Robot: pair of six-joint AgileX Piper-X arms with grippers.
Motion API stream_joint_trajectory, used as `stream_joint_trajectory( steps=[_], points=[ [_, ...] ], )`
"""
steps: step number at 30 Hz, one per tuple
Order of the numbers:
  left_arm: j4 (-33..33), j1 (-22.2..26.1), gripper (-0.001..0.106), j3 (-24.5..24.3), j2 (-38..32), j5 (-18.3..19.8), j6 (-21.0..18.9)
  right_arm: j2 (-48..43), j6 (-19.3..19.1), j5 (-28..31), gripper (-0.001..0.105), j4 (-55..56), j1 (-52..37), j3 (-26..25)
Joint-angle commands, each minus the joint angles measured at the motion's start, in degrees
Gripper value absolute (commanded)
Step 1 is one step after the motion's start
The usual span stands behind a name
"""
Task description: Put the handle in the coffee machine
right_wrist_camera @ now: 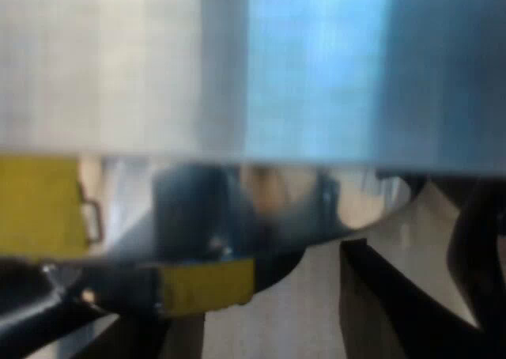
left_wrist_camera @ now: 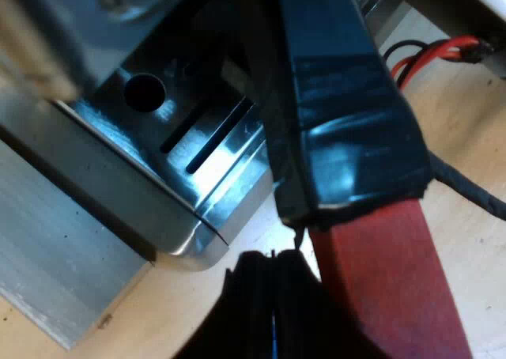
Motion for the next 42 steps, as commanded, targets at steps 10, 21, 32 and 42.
stream_joint_trajectory(
  steps=[10, 21, 32, 42],
  points=[
    [0.2, -1.5, 0.0, 0.0, -0.7, 4.5, -2.8, -18.4, 8.7, -4.8, 0.044, 14.2, 1.6, 4.7],
    [0.2, -1.5, 0.0, 0.0, -0.7, 4.5, -5.8, -28.4, 10.8, -7.3, 0.044, 23.1, 2.1, 14.9],
    [-3.8, -1.5, 0.0, 4.1, -5.3, 2.9, -13.1, -42.6, 15.2, -14.6, 0.044, 40.8, 2.7, 22.0],
    [-6.0, -3.4, 0.0, 4.6, -5.5, 1.6, -18.2, -57.9, 24.9, -31.9, 0.044, 65.3, 2.7, 22.1]
  ],
)
